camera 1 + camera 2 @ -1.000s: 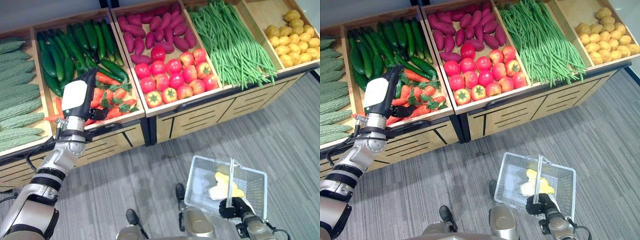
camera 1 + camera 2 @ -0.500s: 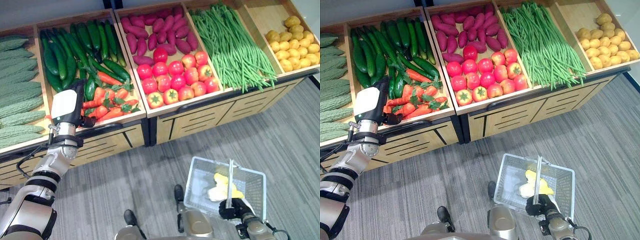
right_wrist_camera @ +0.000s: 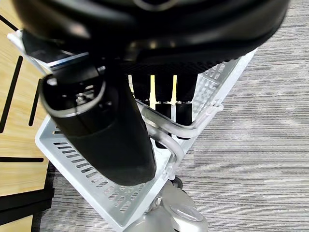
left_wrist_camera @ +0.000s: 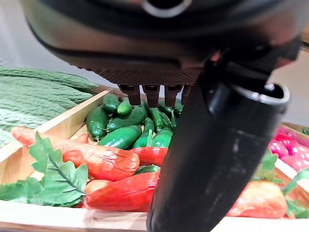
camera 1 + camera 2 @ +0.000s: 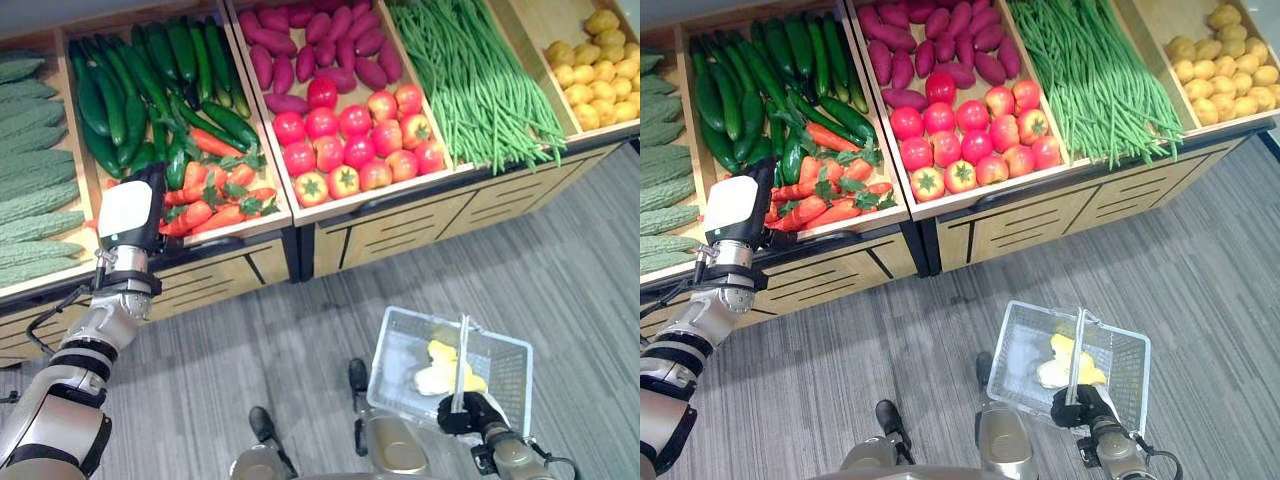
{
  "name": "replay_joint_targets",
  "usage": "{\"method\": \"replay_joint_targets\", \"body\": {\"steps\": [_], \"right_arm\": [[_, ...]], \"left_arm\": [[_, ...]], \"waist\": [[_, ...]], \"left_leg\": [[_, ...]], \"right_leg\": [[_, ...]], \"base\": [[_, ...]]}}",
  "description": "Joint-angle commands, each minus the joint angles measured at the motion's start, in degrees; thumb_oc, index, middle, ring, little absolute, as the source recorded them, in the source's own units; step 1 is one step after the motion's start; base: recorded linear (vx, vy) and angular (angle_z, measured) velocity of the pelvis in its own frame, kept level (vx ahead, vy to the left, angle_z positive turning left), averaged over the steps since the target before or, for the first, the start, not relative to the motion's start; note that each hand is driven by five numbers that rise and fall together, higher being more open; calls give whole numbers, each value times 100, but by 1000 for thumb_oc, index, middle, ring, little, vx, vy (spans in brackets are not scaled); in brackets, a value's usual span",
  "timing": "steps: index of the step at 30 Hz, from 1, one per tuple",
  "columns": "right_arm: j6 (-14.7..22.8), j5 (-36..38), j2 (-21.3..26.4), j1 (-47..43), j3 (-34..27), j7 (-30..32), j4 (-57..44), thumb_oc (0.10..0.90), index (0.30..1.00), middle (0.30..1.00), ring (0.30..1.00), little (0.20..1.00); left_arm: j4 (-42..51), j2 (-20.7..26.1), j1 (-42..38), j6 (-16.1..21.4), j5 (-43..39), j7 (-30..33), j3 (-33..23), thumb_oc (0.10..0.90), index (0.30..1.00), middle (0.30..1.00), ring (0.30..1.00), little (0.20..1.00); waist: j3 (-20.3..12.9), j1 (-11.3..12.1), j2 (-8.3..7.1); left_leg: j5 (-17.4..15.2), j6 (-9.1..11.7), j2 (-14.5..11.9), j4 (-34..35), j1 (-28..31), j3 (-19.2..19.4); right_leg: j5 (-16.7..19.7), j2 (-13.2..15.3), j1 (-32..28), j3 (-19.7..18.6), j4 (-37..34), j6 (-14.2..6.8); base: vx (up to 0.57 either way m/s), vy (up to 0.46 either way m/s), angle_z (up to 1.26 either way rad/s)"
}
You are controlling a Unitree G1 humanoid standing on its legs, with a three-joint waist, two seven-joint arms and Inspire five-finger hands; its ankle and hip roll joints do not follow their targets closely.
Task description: Get the vegetables into the basket
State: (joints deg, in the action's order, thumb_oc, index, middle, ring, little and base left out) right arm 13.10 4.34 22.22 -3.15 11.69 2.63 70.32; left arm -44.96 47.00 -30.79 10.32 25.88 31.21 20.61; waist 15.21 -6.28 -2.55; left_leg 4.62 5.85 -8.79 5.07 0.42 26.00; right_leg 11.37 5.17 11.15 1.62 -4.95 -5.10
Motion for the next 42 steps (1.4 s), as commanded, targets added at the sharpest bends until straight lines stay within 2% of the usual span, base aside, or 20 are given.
{"method": "replay_joint_targets", "body": {"steps": [1, 6, 7, 8, 13, 17, 19, 27, 34, 35, 37, 39, 42], "right_arm": [[23, -96, 279, 80, 366, 70, 132, 400, 300, 300, 300, 300], [37, -53, 313, -81, 477, 80, 70, 400, 300, 300, 300, 300], [43, -39, 332, -137, 532, 75, 60, 400, 300, 300, 300, 300], [41, -31, 342, -194, 570, 66, 49, 400, 300, 300, 300, 300], [32, -30, 381, -242, 655, 61, 23, 400, 300, 300, 300, 300], [-62, 16, 401, -266, 630, 28, 65, 400, 300, 300, 300, 300], [-70, 21, 406, -278, 615, 14, 70, 400, 300, 300, 300, 300], [-107, 25, 345, -225, 628, -105, 70, 400, 300, 300, 300, 300], [-122, 17, 345, -181, 625, -123, 116, 400, 300, 300, 300, 300], [-97, 27, 325, -94, 606, -94, 104, 400, 300, 300, 300, 300], [-96, 26, 312, -75, 593, -75, 124, 400, 300, 300, 300, 300], [-90, 10, 277, 37, 533, -42, 112, 400, 300, 300, 300, 300], [-103, -57, 238, 173, 437, -30, 81, 400, 300, 300, 300, 300]], "left_arm": [[-248, 314, -1077, -79, -40, 351, -3, 900, 1000, 1000, 1000, 1000], [-1312, 246, -1403, -247, -140, 280, 308, 900, 1000, 1000, 1000, 1000], [-1711, 249, -1576, -355, -89, 149, 518, 555, 517, 517, 517, 517], [-2018, 225, -1702, -442, -78, -3, 665, 400, 300, 300, 300, 300], [-2653, 270, -2101, -629, -10, -323, 953, 400, 300, 300, 300, 300], [-2930, 200, -2320, -792, 40, -1022, 1135, 400, 300, 300, 300, 300], [-2981, 215, -2317, -808, 50, -1112, 1138, 400, 300, 300, 300, 300], [-2876, 208, -2278, -864, 61, -1147, 1020, 400, 300, 300, 300, 300], [-2540, 242, -2352, -737, -207, -713, 825, 400, 300, 300, 300, 300], [-1938, 289, -2439, -552, -587, -221, 563, 400, 300, 300, 300, 300], [-1673, 304, -2381, -472, -716, -79, 427, 400, 300, 300, 300, 300], [-935, 320, -2187, -204, -1080, 286, -15, 400, 300, 300, 300, 300], [-8, 241, -1615, -5, -1327, 420, -582, 400, 300, 300, 300, 300]], "waist": [[59, -94, -73], [109, -158, -104], [125, -181, -117], [139, -196, -133], [179, -232, -163], [281, -213, -144], [303, -204, -141], [405, -160, -163], [342, -137, -146], [255, -118, -130], [200, -117, -132], [129, -97, -131], [-1, -74, -139]], "left_leg": [[-174, 415, -214, -7, 104, -382], [-143, 426, -240, -7, 50, -345], [-136, 428, -252, -7, 38, -328], [-124, 429, -261, -7, 24, -313], [-103, 441, -284, -7, -33, -294], [-111, 441, -271, -7, -11, -289], [-111, 441, -272, -7, -3, -288], [-117, 431, -257, -7, 50, -303], [-149, 421, -239, -7, 121, -331], [-200, 417, -232, -7, 205, -362], [-201, 412, -220, -7, 198, -376], [-252, 413, -212, -7, 287, -383], [-293, 397, -179, -7, 344, -395]], "right_leg": [[-400, 343, -82, -112, 235, -567], [-372, 304, 36, -148, 253, -566], [-363, 283, 70, -160, 262, -567], [-356, 267, 90, -164, 261, -564], [-328, 233, 155, -192, 259, -562], [-304, 249, 142, -184, 243, -563], [-302, 256, 130, -184, 239, -561], [-288, 288, 81, -159, 229, -558], [-317, 319, -26, -119, 238, -557], [-354, 335, -134, -94, 244, -563], [-353, 342, -139, -91, 242, -556], [-402, 352, -236, -70, 247, -555], [-419, 388, -302, -53, 234, -548]], "base": [[0, 0, 0], [0, 0, 0], [0, 0, 0], [0, 0, 0], [-2, 8, -6], [-12, 19, -19], [-9, 10, -10], [-19, -2, -6], [-4, -3, 4], [11, -11, 5], [15, -11, 15], [34, -1, 9], [12, 1, -1]]}}
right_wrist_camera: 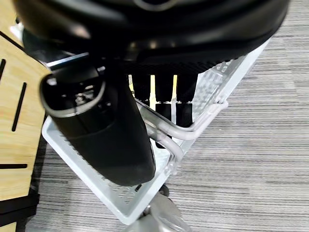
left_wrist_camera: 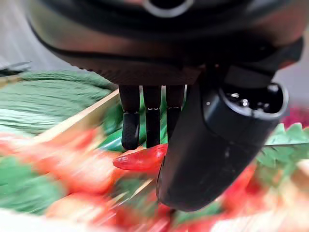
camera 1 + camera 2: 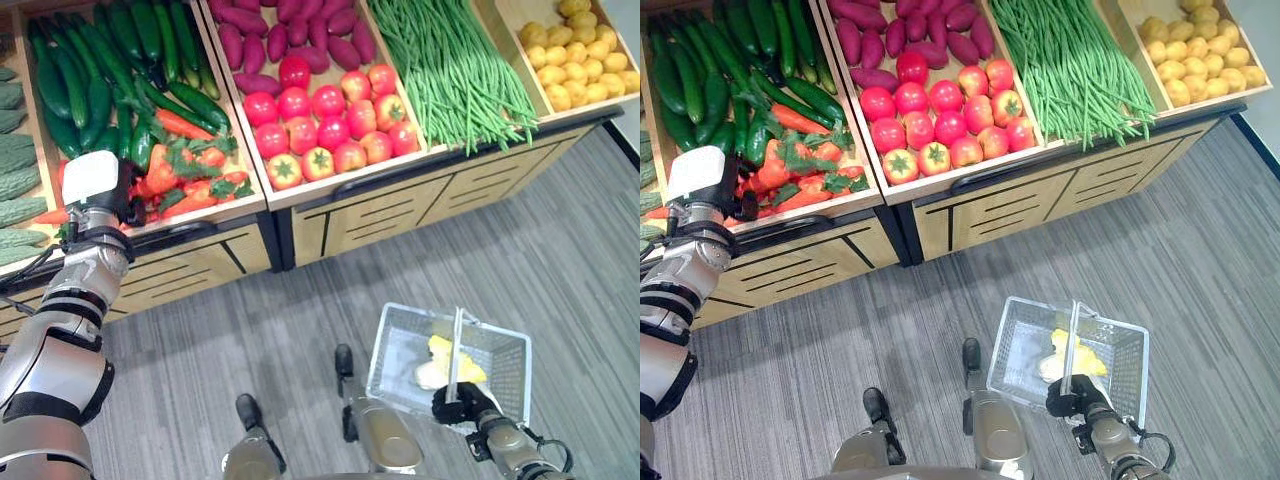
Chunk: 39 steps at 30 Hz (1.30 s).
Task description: Get the vegetables into the basket
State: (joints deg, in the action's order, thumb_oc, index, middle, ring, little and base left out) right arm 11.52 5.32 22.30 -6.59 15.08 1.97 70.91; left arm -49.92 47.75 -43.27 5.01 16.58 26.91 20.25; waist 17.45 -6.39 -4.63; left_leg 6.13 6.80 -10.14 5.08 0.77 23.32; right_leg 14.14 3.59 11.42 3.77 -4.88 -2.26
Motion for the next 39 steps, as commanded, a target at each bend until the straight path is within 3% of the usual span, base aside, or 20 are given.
{"method": "replay_joint_targets", "body": {"steps": [1, 2, 7, 9, 16, 23, 30, 34, 36, 37, 39], "right_arm": [[54, -157, 242, 524, 109, 37, 18, 400, 300, 300, 300, 300], [30, -203, 216, 647, -88, 46, -4, 400, 300, 300, 300, 300], [-9, -268, 206, 840, -339, 13, -62, 400, 300, 300, 300, 300], [-44, -287, 214, 950, -533, -26, -90, 400, 300, 300, 300, 300], [-28, -343, 229, 1104, -695, -169, -217, 400, 300, 300, 300, 300], [-50, -300, 300, 1133, -800, -270, -95, 400, 300, 300, 300, 300], [-65, -53, 353, 1201, -1107, -248, -9, 400, 300, 300, 300, 300], [-90, -70, 304, 1193, -1164, -238, -28, 400, 300, 300, 300, 300], [-109, -86, 204, 1185, -1084, -250, -59, 400, 300, 300, 300, 300], [-109, -86, 204, 1185, -1084, -250, -59, 400, 300, 300, 300, 300], [-135, -157, 50, 1148, -945, -279, -69, 400, 300, 300, 300, 300]], "left_arm": [[526, 163, -316, 514, -391, 846, -585, 400, 300, 300, 300, 300], [1631, 92, 243, 705, -428, 821, -1061, 400, 300, 300, 300, 300], [2844, -315, 1347, 946, -564, 448, -1657, 400, 300, 300, 300, 300], [3652, -460, 1958, 1299, -1026, -117, -1737, 400, 300, 300, 300, 300], [4652, -563, 2914, 1507, -1258, -917, -1783, 400, 300, 300, 300, 300], [4894, -500, 2983, 1403, -1131, -1260, -1659, 400, 300, 300, 300, 300], [5098, -415, 2540, 1431, -1193, -1443, -1265, 400, 300, 300, 300, 300], [5216, -369, 2289, 1471, -1057, -1471, -1058, 400, 300, 300, 300, 300], [5287, -360, 2333, 1488, -1074, -1463, -1044, 400, 300, 300, 300, 300], [5286, -361, 2333, 1489, -1074, -1463, -1044, 400, 300, 300, 300, 300], [5375, -274, 2614, 1420, -1095, -1541, -1233, 400, 300, 300, 300, 300]], "waist": [[-230, -73, 76], [-332, -41, 97], [-477, -38, 149], [-544, -8, 187], [-676, 3, 238], [-694, 58, 213], [-573, -60, 70], [-472, -220, -29], [-396, -173, 7], [-392, -163, 9], [-364, 9, 172]], "left_leg": [[-446, 301, -43, -8, 316, -124], [-500, 281, 1, -8, 382, -140], [-564, 243, 59, -8, 494, -146], [-582, 216, 89, -8, 536, -183], [-626, 183, 153, -8, 643, -175], [-662, 126, 239, -132, 708, -195], [-1148, 16, 407, -1088, 250, -242], [-1274, -138, 605, -1107, 128, 91], [-1266, -219, 543, -1036, 185, 352], [-1272, -216, 538, -1038, 191, 361], [-1164, -352, 402, -714, 363, 688]], "right_leg": [[-697, 547, -334, -270, 226, -834], [-718, 587, -421, -252, 199, -835], [-751, 634, -543, -248, 175, -827], [-766, 668, -625, -217, 154, -823], [-762, 712, -731, -225, 107, -838], [-809, 761, -842, -220, 137, -835], [-762, 1054, -739, -338, 383, -923], [-170, 1264, -249, -541, 365, -1182], [-284, 1281, -30, -216, 620, -1162], [-303, 1275, -16, -228, 650, -1160], [-980, 1267, -154, 444, 1754, -1020]], "base": [[35, 23, 0], [0, 0, 0], [31, 13, 3], [0, 0, 0], [0, 0, 0], [-5, 2, 0], [-68, 84, 2], [-164, 188, -14], [-139, 144, -53], [-182, 163, -51], [-157, 202, -68]]}}
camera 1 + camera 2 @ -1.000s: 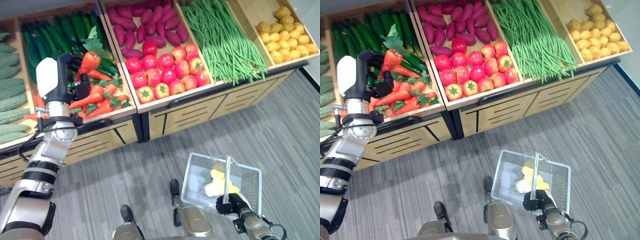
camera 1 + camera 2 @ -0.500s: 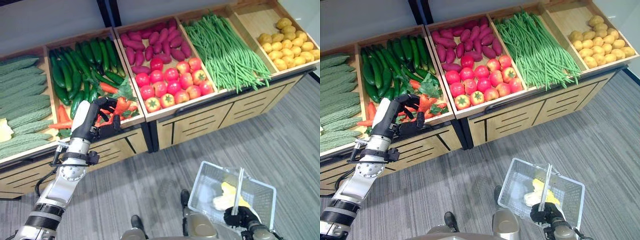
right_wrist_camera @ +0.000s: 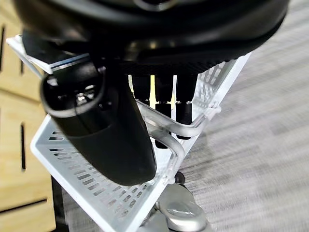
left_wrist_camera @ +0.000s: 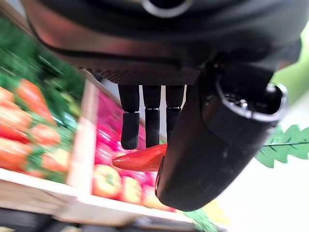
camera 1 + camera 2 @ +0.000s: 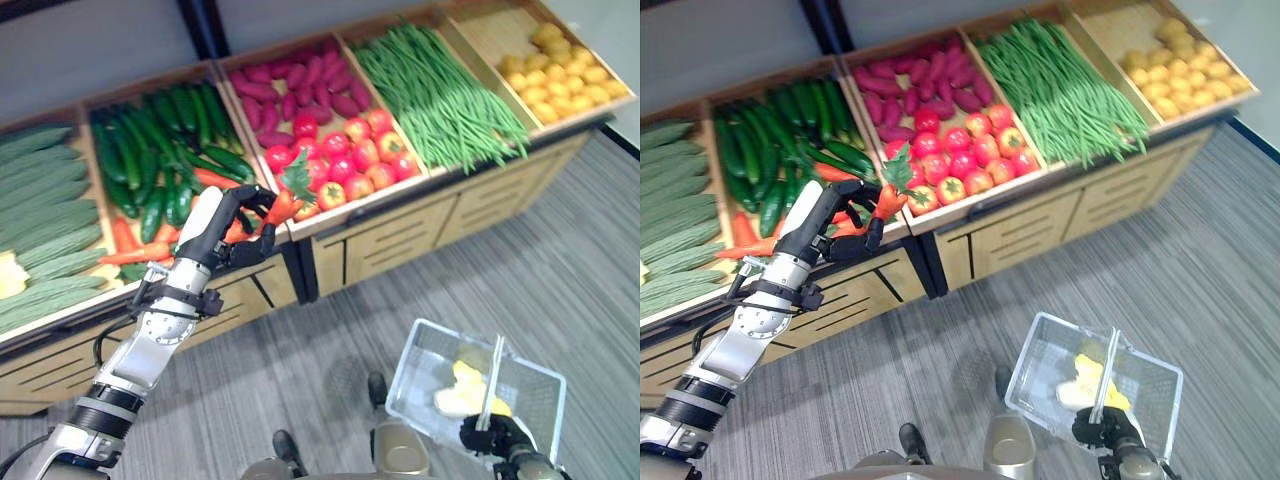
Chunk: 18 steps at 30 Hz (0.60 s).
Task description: Get the vegetables into the basket
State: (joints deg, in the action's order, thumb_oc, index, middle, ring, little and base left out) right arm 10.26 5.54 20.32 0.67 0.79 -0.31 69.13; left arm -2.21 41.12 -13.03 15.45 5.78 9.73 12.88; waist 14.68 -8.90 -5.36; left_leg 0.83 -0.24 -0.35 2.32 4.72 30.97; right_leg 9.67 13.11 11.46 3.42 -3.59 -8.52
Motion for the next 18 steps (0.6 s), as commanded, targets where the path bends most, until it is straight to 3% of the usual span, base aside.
{"method": "replay_joint_targets", "body": {"steps": [1, 5, 7, 11, 18], "right_arm": [[-10, -181, 250, 423, 494, -49, 108, 400, 300, 300, 300, 300], [-53, -231, 266, 314, 514, -70, 222, 400, 300, 300, 300, 300], [-56, -238, 278, 301, 525, -78, 230, 400, 300, 300, 300, 300], [-39, -251, 298, 227, 583, -74, 197, 400, 300, 300, 300, 300], [-59, -196, 374, 337, 501, -98, 163, 400, 300, 300, 300, 300]], "left_arm": [[622, 390, -385, 371, -17, 169, -516, 400, 300, 300, 300, 300], [812, 472, 31, 287, -67, -7, -868, 400, 300, 300, 300, 300], [831, 468, 102, 282, -64, -25, -920, 400, 300, 300, 300, 300], [839, 419, 293, 271, -16, -49, -1102, 400, 300, 300, 300, 300], [834, 329, 283, 281, -101, -140, -1008, 400, 300, 300, 300, 300]], "waist": [[-79, 258, 241], [-239, 499, 275], [-276, 545, 242], [-413, 660, 125], [-374, 521, 201]], "left_leg": [[-629, 357, -572, -418, -4, -68], [-478, 272, -643, -202, 79, 342], [-483, 280, -628, -219, 88, 400], [-402, 410, -643, -295, 127, 725], [-201, 664, -953, -514, 56, 783]], "right_leg": [[-562, 317, -154, 468, 1665, -391], [-649, 531, -539, 731, 2375, -337], [-608, 527, -670, 765, 2196, -363], [-704, 372, -1163, 1212, 1191, -389], [-1054, 75, -1412, 1364, 818, -217]], "base": [[-79, 126, -117], [-87, 16, -73], [-27, -20, -54], [-7, -98, -50], [9, -110, -12]]}}
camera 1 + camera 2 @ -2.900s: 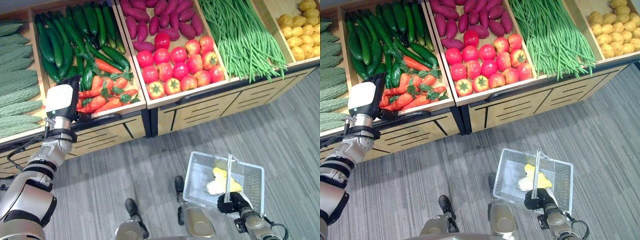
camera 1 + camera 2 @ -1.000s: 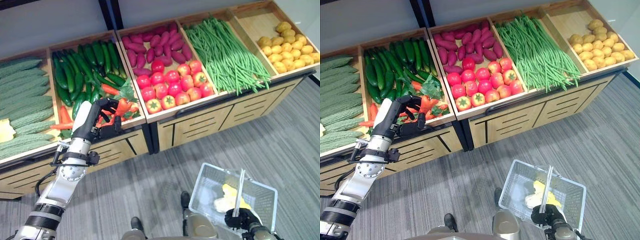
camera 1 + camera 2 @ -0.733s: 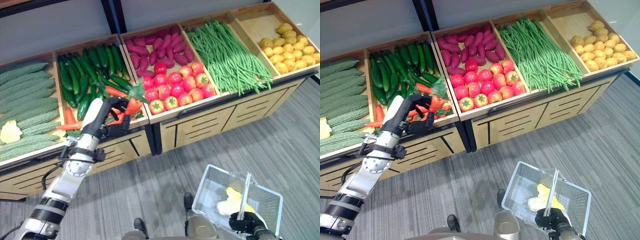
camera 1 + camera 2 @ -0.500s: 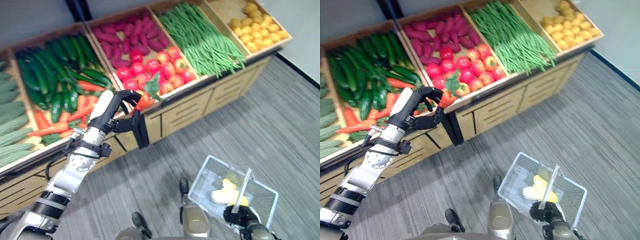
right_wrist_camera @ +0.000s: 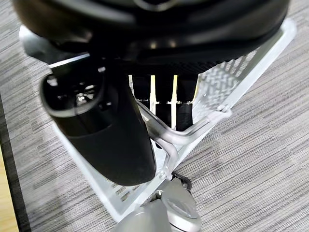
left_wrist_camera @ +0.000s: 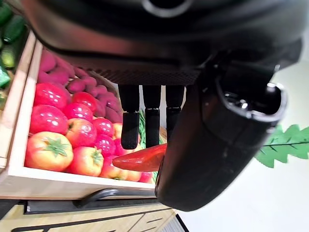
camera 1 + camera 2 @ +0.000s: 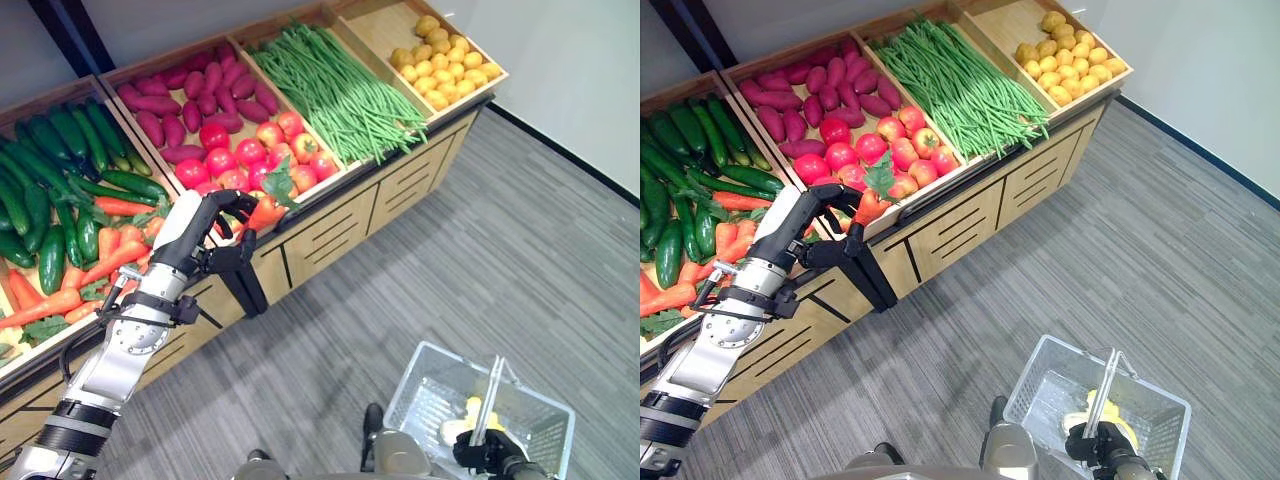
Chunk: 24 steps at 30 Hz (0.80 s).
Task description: Get the vegetables into the basket
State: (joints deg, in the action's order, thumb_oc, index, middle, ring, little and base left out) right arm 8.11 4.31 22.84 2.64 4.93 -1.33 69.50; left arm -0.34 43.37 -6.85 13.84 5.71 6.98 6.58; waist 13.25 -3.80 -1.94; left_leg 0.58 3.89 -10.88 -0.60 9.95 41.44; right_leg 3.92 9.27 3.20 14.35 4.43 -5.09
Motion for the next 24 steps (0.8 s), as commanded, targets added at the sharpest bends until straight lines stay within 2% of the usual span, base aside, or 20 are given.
{"method": "replay_joint_targets", "body": {"steps": [1, 5, 6, 8, 9, 10, 11, 12, 14, 15, 19, 20, 24], "right_arm": [[155, -63, 133, 168, 61, 12, 137, 400, 300, 300, 300, 300], [158, -17, 166, 246, 2, 28, 114, 400, 300, 300, 300, 300], [154, 19, 209, 251, -6, 30, 133, 400, 300, 300, 300, 300], [155, 23, 212, 247, -11, 28, 135, 400, 300, 300, 300, 300], [156, 49, 337, 125, 28, 51, 223, 400, 300, 300, 300, 300], [142, 44, 398, 22, 63, 74, 261, 400, 300, 300, 300, 300], [146, 38, 410, -23, 90, 97, 273, 400, 300, 300, 300, 300], [158, 48, 408, -62, 129, 110, 251, 400, 300, 300, 300, 300], [162, -9, 431, -159, 293, 28, 178, 400, 300, 300, 300, 300], [170, -14, 424, -139, 295, 26, 164, 400, 300, 300, 300, 300], [175, 53, 424, -134, 222, 31, 183, 400, 300, 300, 300, 300], [163, 78, 362, -119, 217, 15, 156, 400, 300, 300, 300, 300], [133, -18, 223, -131, 268, -2, 219, 400, 300, 300, 300, 300]], "left_arm": [[629, 90, -363, 435, -78, 128, -324, 400, 300, 300, 300, 300], [585, 0, -463, 429, -95, 141, -232, 400, 300, 300, 300, 300], [541, -50, -543, 432, -116, 149, -187, 400, 300, 300, 300, 300], [529, -53, -558, 437, -116, 151, -179, 400, 300, 300, 300, 300], [494, -119, -620, 465, -175, 164, -129, 400, 300, 300, 300, 300], [516, -160, -529, 448, -200, 197, -161, 400, 300, 300, 300, 300], [529, -193, -481, 444, -166, 228, -182, 400, 300, 300, 300, 300], [548, -207, -439, 449, -128, 278, -217, 400, 300, 300, 300, 300], [625, -58, -437, 505, -67, 344, -228, 400, 300, 300, 300, 300], [697, -30, -468, 515, -71, 328, -221, 400, 300, 300, 300, 300], [748, 6, -531, 562, -123, 284, -112, 400, 300, 300, 300, 300], [785, 114, -569, 563, -91, 272, -93, 400, 300, 300, 300, 300], [835, 149, -528, 547, -76, 252, -171, 400, 300, 300, 300, 300]], "waist": [[-215, -22, -115], [-176, -129, -14], [-140, -142, 19], [-139, -142, 34], [26, -8, 40], [39, 126, 74], [24, 199, 62], [40, 267, 35], [8, 355, -8], [-9, 352, -20], [-20, 325, -39], [-35, 227, -75], [-96, 259, -190]], "left_leg": [[-142, 283, 60, -237, -463, -260], [-29, 399, -53, -296, -467, -247], [10, 517, -199, -651, -643, -361], [-24, 535, -250, -738, -683, -379], [195, 671, -338, -1351, -1005, -1075], [157, 621, 7, -1081, -1080, -1980], [-10, 545, 196, -785, -1126, -2530], [-156, 485, 281, -574, -1160, -3008], [-63, 384, 278, -167, -1274, -3545], [1, 358, 279, -76, -1247, -3377], [-38, 241, 455, -9, -1168, -3229], [-111, 167, 607, 47, -1093, -3066], [-217, 49, 790, 78, -992, -2782]], "right_leg": [[-526, 432, -583, 261, 33, -539], [-593, 329, -602, 163, -23, -469], [-662, 265, -655, 62, -131, -390], [-665, 240, -658, 71, -142, -374], [-667, 130, -647, -133, -159, -218], [-649, 119, -557, -311, -152, -246], [-601, 169, -485, -446, -185, -287], [-522, 172, -397, -681, -233, -337], [-320, 166, -161, -1090, -279, -435], [-275, 202, -159, -1120, -300, -457], [-234, 347, -144, -1191, -264, -516], [-102, 483, -74, -1321, -267, -607], [232, 645, 137, -1498, -280, -757]], "base": [[10, -143, -1], [1, -132, -4], [0, -158, -4], [-22, -93, -10], [-49, 4, -32], [-44, 38, -62], [6, 113, -83], [4, 60, -111], [50, 129, -108], [73, 141, -97], [56, 221, -93], [12, 271, -29], [17, 211, -37]]}}
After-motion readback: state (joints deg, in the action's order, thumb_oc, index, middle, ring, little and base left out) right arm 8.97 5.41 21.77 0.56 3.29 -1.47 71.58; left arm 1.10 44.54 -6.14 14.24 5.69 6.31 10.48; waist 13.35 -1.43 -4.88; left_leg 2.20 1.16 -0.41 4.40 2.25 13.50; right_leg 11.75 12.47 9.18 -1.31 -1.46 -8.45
